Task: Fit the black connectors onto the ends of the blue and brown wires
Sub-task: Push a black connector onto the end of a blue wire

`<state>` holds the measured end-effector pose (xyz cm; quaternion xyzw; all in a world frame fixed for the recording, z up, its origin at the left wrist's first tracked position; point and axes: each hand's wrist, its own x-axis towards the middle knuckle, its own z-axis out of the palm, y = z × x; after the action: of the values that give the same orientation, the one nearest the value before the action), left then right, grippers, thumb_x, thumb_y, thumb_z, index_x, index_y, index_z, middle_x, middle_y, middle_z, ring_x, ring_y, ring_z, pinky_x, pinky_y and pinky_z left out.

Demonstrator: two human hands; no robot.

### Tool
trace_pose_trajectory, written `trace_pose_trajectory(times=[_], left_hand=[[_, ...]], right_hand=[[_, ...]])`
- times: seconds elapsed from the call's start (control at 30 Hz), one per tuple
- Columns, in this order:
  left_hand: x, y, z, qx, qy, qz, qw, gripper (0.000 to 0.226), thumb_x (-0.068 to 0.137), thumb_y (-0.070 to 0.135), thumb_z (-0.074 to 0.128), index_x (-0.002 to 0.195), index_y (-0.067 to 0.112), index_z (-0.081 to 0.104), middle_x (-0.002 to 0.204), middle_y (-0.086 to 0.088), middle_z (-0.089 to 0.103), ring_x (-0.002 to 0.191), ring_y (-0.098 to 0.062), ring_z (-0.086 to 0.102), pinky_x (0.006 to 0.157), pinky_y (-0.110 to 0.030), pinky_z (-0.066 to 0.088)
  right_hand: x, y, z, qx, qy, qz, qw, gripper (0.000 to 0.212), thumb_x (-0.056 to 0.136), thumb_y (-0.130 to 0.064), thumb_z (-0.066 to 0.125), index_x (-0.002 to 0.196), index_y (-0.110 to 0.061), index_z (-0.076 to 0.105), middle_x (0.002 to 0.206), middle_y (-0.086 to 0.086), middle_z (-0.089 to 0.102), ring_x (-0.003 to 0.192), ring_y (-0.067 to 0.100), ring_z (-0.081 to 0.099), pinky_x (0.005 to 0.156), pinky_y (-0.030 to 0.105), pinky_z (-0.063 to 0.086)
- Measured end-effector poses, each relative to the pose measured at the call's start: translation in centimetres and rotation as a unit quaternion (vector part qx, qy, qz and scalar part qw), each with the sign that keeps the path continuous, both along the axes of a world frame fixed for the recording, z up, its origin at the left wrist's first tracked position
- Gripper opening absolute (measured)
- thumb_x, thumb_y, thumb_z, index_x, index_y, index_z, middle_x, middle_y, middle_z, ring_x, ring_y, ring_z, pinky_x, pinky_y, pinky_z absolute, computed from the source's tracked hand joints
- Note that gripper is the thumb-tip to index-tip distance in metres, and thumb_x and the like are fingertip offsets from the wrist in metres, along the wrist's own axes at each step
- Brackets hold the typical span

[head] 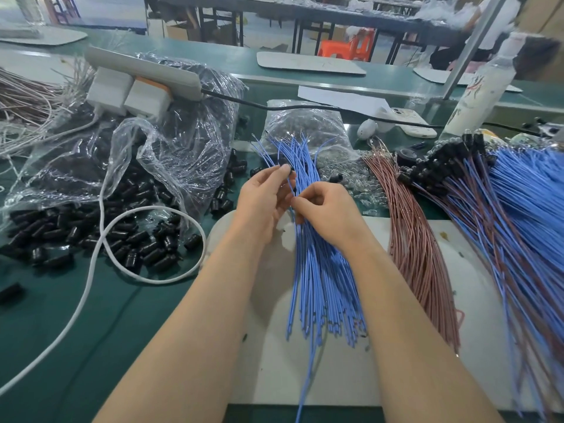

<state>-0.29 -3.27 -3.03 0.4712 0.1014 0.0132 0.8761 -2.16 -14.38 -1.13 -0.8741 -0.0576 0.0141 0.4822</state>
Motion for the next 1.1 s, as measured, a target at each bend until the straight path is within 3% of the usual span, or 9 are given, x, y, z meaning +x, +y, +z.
trace_pose_trajectory(times=[0.1, 0.27, 0.5, 0.7, 1.0, 1.1], left_hand=[[-0.1, -0.5, -0.3, 0.075, -0.033, -0.022, 0.996, 0.005, 0.092, 0.010, 0.059, 0.097, 0.007, 0.060, 0.076, -0.002, 0.064, 0.061, -0.012, 0.056, 0.053, -0.020, 0.049], [-0.2, -0.9, -0.5, 0.162, -0.060, -0.037, 0.984, 0.005, 0.092, 0.015, 0.061, 0.090, 0.020, 0.061, 0.083, -0.003, 0.065, 0.061, -0.013, 0.053, 0.042, -0.009, 0.036], [-0.5, -1.0, -0.5, 0.158, -0.067, -0.049, 0.984, 0.003, 0.091, 0.016, 0.062, 0.094, 0.016, 0.061, 0.081, -0.001, 0.068, 0.061, -0.003, 0.065, 0.047, -0.008, 0.041], [-0.4, -1.1, -0.7, 0.150, -0.073, -0.042, 0.985, 0.002, 0.092, 0.014, 0.061, 0.094, 0.015, 0.061, 0.081, -0.003, 0.069, 0.068, -0.013, 0.063, 0.058, -0.016, 0.049], [-0.1, -0.8, -0.5, 0.138, -0.073, 0.048, 0.987, 0.016, 0.095, 0.013, 0.056, 0.081, 0.013, 0.065, 0.064, 0.009, 0.067, 0.057, -0.009, 0.058, 0.047, -0.021, 0.047], [0.1, 0.2, 0.0, 0.061, -0.026, 0.071, 0.995, 0.019, 0.094, 0.011, 0.057, 0.076, 0.010, 0.064, 0.060, 0.006, 0.066, 0.053, -0.005, 0.056, 0.050, -0.016, 0.048]], right_hand=[[0.2, -0.1, -0.2, 0.035, -0.013, -0.031, 0.999, 0.021, 0.093, -0.017, 0.056, 0.105, -0.002, 0.065, 0.090, 0.005, 0.061, 0.063, -0.001, 0.045, 0.060, 0.012, 0.038], [0.4, -0.2, -0.5, 0.061, -0.040, -0.070, 0.995, 0.020, 0.095, -0.015, 0.054, 0.107, -0.002, 0.064, 0.106, 0.013, 0.065, 0.066, -0.005, 0.042, 0.063, 0.011, 0.038], [0.7, -0.3, -0.8, 0.063, -0.046, -0.081, 0.994, 0.020, 0.094, -0.015, 0.054, 0.108, -0.002, 0.063, 0.107, 0.014, 0.065, 0.065, -0.005, 0.041, 0.062, 0.012, 0.038], [0.8, -0.4, -0.9, 0.046, -0.044, -0.073, 0.995, 0.020, 0.094, -0.016, 0.055, 0.106, -0.003, 0.063, 0.105, 0.014, 0.065, 0.065, -0.004, 0.042, 0.062, 0.011, 0.037], [0.5, 0.6, -0.8, -0.002, -0.043, -0.015, 0.999, 0.016, 0.092, -0.021, 0.057, 0.094, -0.007, 0.065, 0.092, 0.009, 0.068, 0.064, 0.003, 0.049, 0.060, 0.013, 0.039], [0.8, -1.7, -0.1, -0.043, -0.084, -0.079, 0.992, 0.025, 0.093, -0.033, 0.057, 0.091, -0.010, 0.068, 0.087, 0.002, 0.069, 0.066, 0.006, 0.054, 0.067, 0.022, 0.046]])
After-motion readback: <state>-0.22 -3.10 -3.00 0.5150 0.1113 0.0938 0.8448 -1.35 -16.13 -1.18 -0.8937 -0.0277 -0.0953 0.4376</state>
